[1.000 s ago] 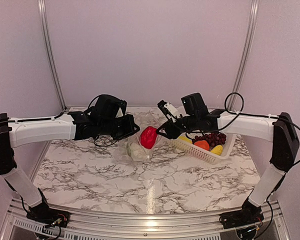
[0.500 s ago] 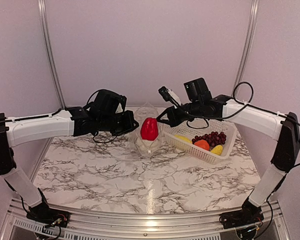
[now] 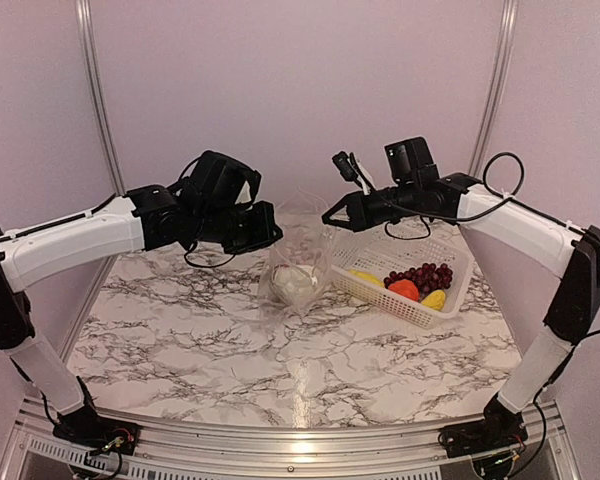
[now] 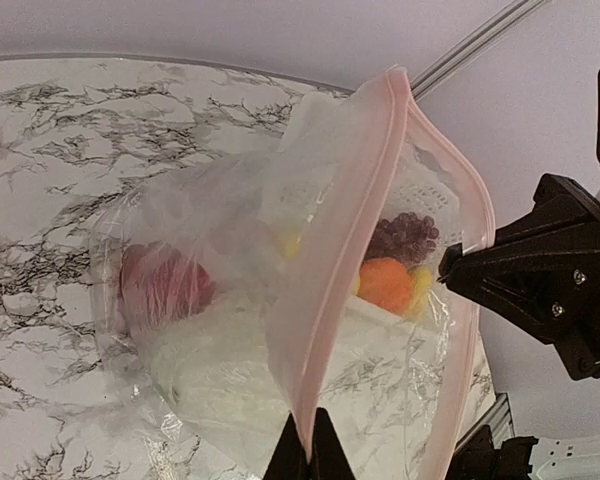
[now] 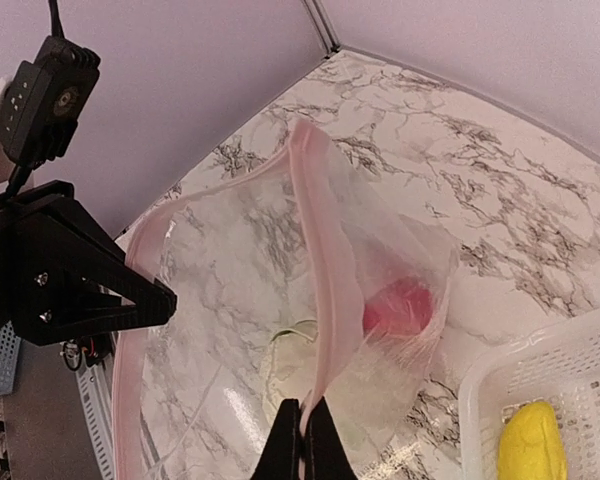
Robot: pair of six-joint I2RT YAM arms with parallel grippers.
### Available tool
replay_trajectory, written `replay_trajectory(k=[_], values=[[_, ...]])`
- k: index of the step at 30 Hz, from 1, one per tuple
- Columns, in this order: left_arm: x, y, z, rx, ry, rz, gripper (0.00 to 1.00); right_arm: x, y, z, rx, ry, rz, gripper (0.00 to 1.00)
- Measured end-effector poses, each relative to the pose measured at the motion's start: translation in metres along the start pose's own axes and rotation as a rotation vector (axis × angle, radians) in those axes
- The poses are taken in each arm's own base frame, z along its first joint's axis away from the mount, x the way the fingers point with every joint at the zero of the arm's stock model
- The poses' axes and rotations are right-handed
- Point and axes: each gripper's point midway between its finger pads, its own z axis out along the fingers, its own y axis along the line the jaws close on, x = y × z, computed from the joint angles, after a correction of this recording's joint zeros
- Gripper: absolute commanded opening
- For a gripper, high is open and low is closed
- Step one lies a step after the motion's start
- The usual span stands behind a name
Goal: Place the food in the zip-top bag and seal the zipper
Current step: Adjust the zipper food storage bag at the center of the board, then pick up the fake fruit from the bin.
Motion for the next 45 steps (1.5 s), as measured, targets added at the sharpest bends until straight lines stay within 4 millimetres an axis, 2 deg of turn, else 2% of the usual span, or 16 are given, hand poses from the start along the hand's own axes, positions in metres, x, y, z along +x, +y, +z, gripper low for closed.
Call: replay_trajectory(k=[4,12,14,18,20,23,26,29,34,38,41,45], values=[[-0.018,-0.021,-0.019,0.046,-0.042,0.006,0.00,-0.023,0.019,-0.011,-0.072,-0.053,-0.020,0.00],[-0.036,-0.041,-0.036,0.056,-0.070,0.047,0.00,-0.023,0.035,-0.019,-0.155,-0.055,-0.004,0.00],[-0.039,-0.041,-0.040,0.053,-0.081,0.058,0.00,-0.026,0.037,-0.022,-0.149,-0.067,-0.017,0.00],[-0.045,-0.021,-0.035,0.023,-0.071,0.041,0.00,-0.022,0.035,-0.021,-0.146,-0.063,-0.019,0.04],[-0.042,-0.009,-0.028,0.002,-0.050,0.034,0.00,-0.012,0.029,-0.017,-0.135,-0.043,-0.011,0.08],[-0.032,-0.004,-0.017,-0.003,-0.011,0.038,0.00,-0.006,0.020,-0.016,-0.112,-0.030,-0.009,0.23],[-0.027,-0.006,-0.013,0.006,0.008,0.050,0.00,-0.010,0.012,-0.026,-0.090,-0.046,-0.027,0.43],[-0.027,-0.008,-0.013,0.015,0.011,0.058,0.00,-0.020,0.006,-0.045,-0.064,-0.083,-0.060,0.52],[-0.025,-0.010,-0.013,0.029,0.020,0.073,0.00,-0.037,-0.006,-0.088,-0.038,-0.154,-0.129,0.58],[-0.026,-0.014,-0.013,0.049,0.022,0.084,0.00,-0.042,-0.042,-0.119,0.045,-0.183,-0.195,0.59],[-0.027,-0.017,-0.014,0.064,0.019,0.091,0.00,-0.034,-0.069,-0.131,0.125,-0.158,-0.257,0.59],[-0.027,-0.020,-0.014,0.076,0.020,0.100,0.00,-0.015,-0.096,-0.128,0.213,-0.082,-0.343,0.54]])
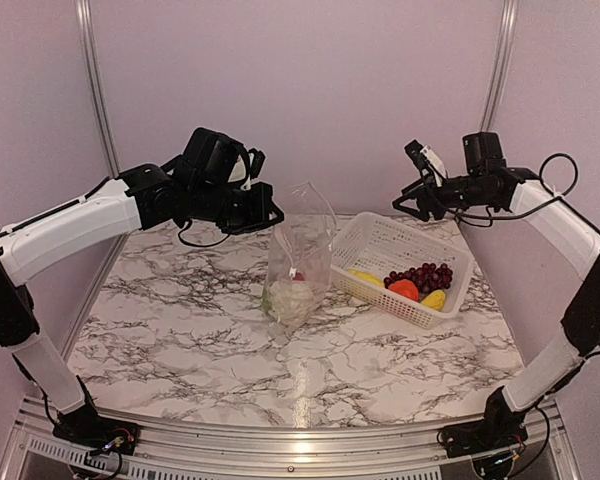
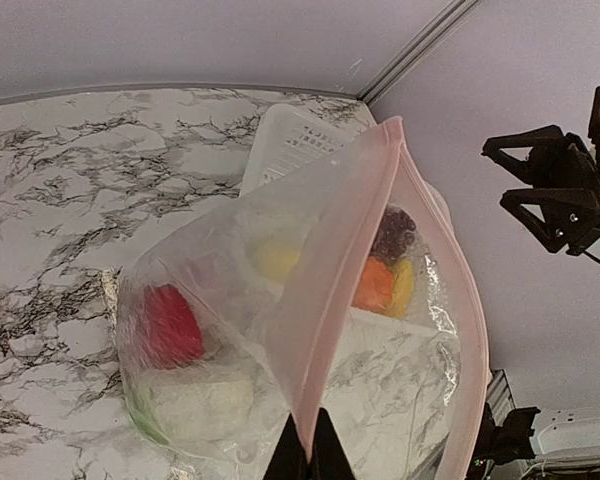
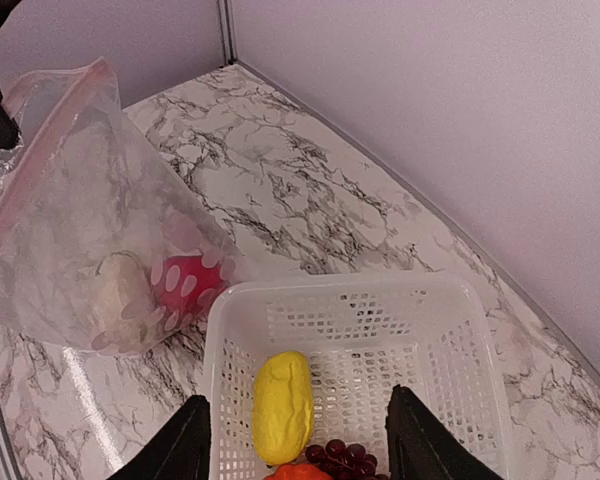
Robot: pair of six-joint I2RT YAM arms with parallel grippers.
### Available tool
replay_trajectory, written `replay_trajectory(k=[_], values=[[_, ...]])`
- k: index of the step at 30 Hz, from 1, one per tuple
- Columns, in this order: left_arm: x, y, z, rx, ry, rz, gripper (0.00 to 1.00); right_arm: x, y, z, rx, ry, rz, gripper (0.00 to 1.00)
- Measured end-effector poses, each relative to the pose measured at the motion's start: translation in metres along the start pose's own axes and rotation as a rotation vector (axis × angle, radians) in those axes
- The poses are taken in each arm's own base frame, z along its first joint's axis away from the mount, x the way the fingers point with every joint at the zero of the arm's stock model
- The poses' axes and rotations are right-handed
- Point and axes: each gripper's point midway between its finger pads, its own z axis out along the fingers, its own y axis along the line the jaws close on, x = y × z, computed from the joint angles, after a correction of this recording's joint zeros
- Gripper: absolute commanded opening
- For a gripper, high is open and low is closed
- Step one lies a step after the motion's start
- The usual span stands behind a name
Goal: Place the food in the zip-top bag and seal the zipper
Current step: Pick up the fake fruit from the bin.
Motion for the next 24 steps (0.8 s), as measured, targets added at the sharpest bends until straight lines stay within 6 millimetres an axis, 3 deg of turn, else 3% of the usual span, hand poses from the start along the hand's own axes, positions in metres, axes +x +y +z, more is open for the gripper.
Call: replay_trajectory(k=[2,6,13,19,24], values=[[0.001,-0.001,0.000,0.005,0.003,0.002,0.00,0.019,-0.010,0.008,0.030,0.062,-0.031,0.45],[0.001,-0.003,0.000,0.014,0.008,0.005,0.00,0.068,-0.034,0.026,0.098,0.226,-0.061,0.38],[0.000,-0.005,0.001,0.029,0.002,0.006,0.00,0.151,-0.062,0.036,0.170,0.524,-0.130,0.38],[0.006,-0.001,0.005,0.023,0.011,0.006,0.00,0.177,-0.070,0.027,0.189,0.650,-0.248,0.53],[0.008,0.001,0.006,0.020,0.015,0.005,0.00,0.191,-0.055,0.033,0.088,0.667,-0.244,0.67]])
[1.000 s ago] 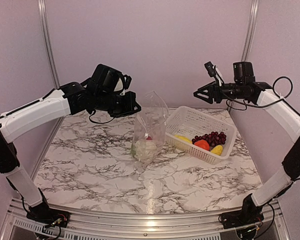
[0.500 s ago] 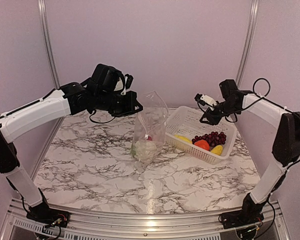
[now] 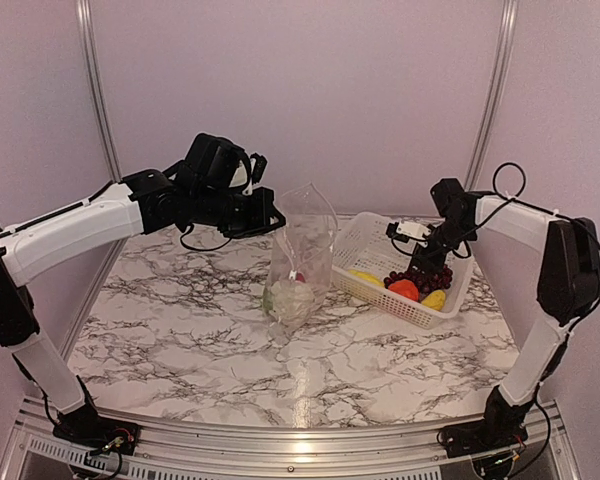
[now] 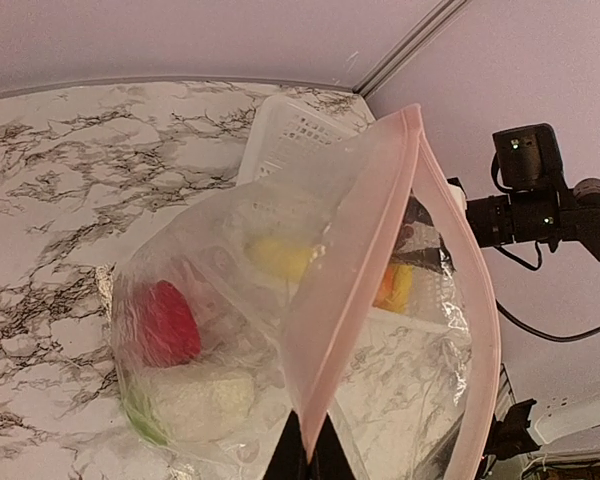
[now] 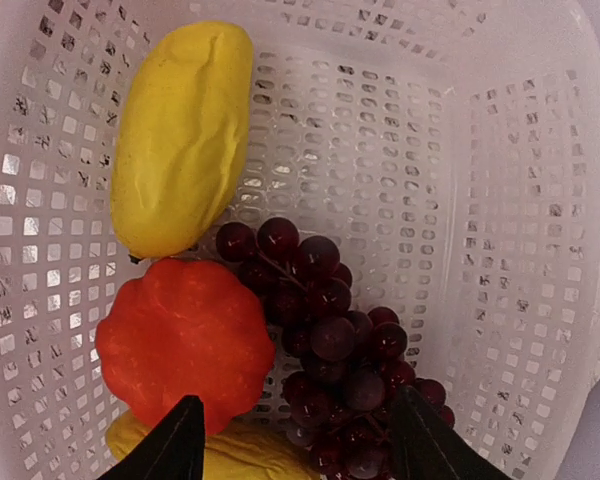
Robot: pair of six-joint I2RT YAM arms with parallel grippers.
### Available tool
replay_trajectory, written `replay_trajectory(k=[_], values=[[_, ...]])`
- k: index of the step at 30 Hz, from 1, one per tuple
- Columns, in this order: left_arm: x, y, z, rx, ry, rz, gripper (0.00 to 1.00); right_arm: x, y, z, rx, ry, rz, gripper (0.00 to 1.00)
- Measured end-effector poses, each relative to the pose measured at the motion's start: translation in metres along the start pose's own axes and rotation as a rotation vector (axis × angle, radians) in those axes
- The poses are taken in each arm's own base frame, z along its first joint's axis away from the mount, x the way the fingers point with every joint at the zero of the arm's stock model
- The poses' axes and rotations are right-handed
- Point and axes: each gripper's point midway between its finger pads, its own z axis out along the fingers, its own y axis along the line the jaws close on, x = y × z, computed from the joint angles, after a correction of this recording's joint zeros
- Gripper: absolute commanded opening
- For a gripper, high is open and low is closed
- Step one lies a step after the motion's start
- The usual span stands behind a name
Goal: Place the food in the zip-top bag and seal the zipper
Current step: Pick up the fake fruit from the bin.
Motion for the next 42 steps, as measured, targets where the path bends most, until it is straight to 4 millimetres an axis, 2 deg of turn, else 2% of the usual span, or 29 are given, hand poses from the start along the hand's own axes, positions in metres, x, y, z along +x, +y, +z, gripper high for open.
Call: replay_trajectory(k=[8,10,11,16,20,25,28,34,38,42], values=[[0.000,0.000,0.000,0.000,0.000,0.001,0.00,0.013,0.031,0.026,-0.190,0.038,0.028,0.84],[0.001,0.000,0.000,-0.001,0.001,0.001,0.00,0.016,0.036,0.029,-0.218,0.049,0.036,0.96],[0.001,0.001,0.000,-0.001,0.001,0.001,0.00,0.017,0.039,0.030,-0.230,0.054,0.040,0.98],[0.004,0.002,0.002,0.001,0.012,0.000,0.00,0.022,0.044,0.034,-0.259,0.071,0.054,0.98],[0.005,0.000,0.002,0.010,0.014,0.000,0.00,0.024,0.046,0.038,-0.268,0.080,0.065,0.91],[0.005,0.000,0.003,0.014,0.013,0.000,0.00,0.027,0.048,0.044,-0.282,0.094,0.085,0.87],[0.006,0.000,0.004,0.015,0.016,0.000,0.00,0.028,0.048,0.045,-0.285,0.097,0.086,0.75],[0.010,0.002,0.006,0.017,0.025,-0.001,0.00,0.028,0.046,0.044,-0.273,0.099,0.103,0.62],[0.010,0.001,0.006,0.025,0.026,-0.001,0.00,0.020,0.041,0.031,-0.239,0.074,0.108,0.60],[0.009,0.000,0.006,0.030,0.021,-0.001,0.00,0.001,0.029,0.002,-0.179,0.012,0.107,0.60]])
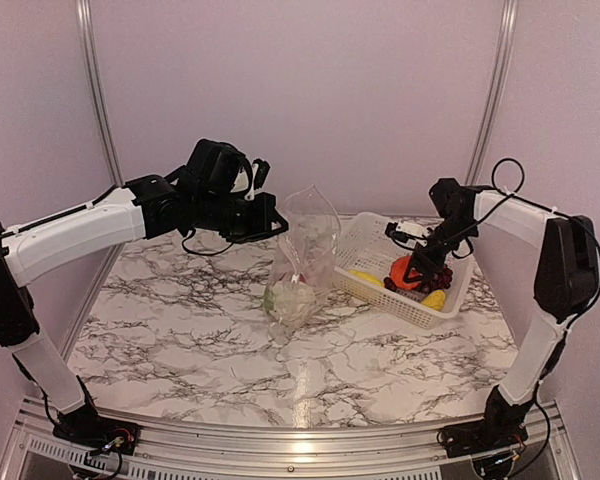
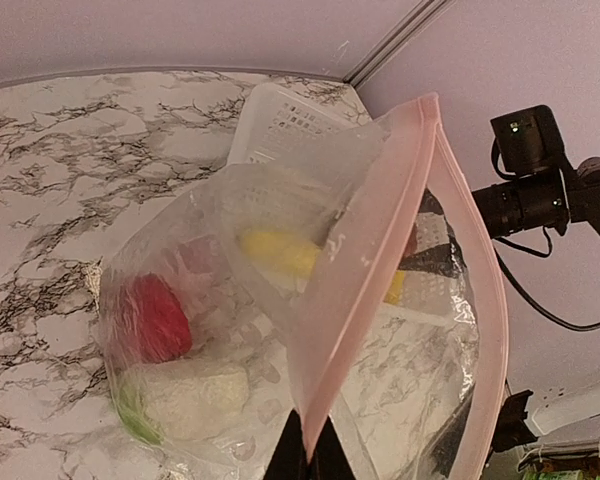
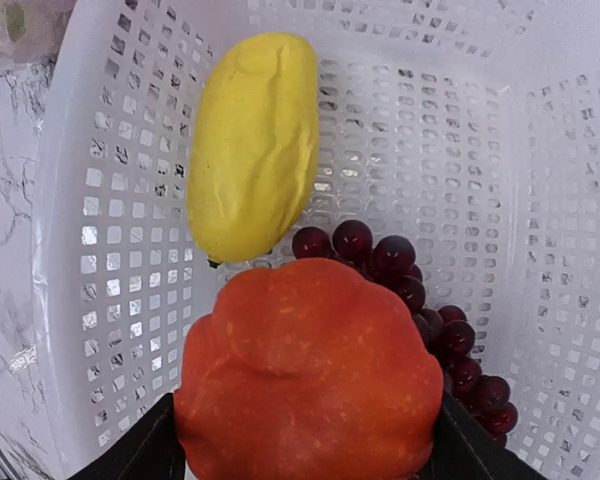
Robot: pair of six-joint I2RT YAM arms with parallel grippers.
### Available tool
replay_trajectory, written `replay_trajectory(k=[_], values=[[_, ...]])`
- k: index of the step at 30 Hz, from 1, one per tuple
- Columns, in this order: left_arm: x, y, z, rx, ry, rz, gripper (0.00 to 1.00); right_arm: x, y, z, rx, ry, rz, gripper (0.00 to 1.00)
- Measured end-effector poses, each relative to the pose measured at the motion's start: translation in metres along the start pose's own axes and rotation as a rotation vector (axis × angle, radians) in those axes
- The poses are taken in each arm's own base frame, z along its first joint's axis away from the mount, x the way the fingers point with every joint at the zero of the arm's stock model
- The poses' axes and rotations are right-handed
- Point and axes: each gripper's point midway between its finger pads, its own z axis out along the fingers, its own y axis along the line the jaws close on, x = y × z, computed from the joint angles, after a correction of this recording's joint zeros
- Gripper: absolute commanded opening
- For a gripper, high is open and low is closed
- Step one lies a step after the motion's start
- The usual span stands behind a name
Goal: Place the food in the zip-top bag and seal the zipper
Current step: Pick up the fake fruit from the bin, then place the fake fruit in the zipper food storage bag.
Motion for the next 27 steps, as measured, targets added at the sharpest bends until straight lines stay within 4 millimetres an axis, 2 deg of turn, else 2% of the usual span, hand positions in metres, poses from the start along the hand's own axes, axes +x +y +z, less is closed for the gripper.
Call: replay_trajectory(k=[5,8,10,13,18,21,27], values=[[0.000,0.000,0.000,0.001,-0.002,-0.001,0.00,-0.042,0.001,-0.055,0.048,-0.149,-0.018,0.58],[-0.001,0.000,0.000,0.001,-0.002,-0.003,0.00,-0.074,0.011,-0.094,0.055,-0.264,-0.052,0.57],[-0.001,-0.001,0.000,0.002,-0.003,-0.003,0.00,-0.093,0.022,-0.116,0.053,-0.331,-0.080,0.57],[-0.001,-0.001,0.000,0.002,-0.003,-0.003,0.00,-0.126,0.053,-0.145,0.023,-0.435,-0.151,0.57],[-0.001,-0.001,0.000,0.002,-0.004,-0.005,0.00,-0.167,0.110,-0.174,-0.087,-0.562,-0.242,0.55],[-0.001,-0.001,0.000,0.002,-0.004,-0.007,0.00,-0.186,0.137,-0.186,-0.166,-0.624,-0.270,0.55],[-0.001,-0.001,0.000,0.003,-0.005,-0.008,0.00,-0.215,0.171,-0.209,-0.269,-0.730,-0.305,0.54]])
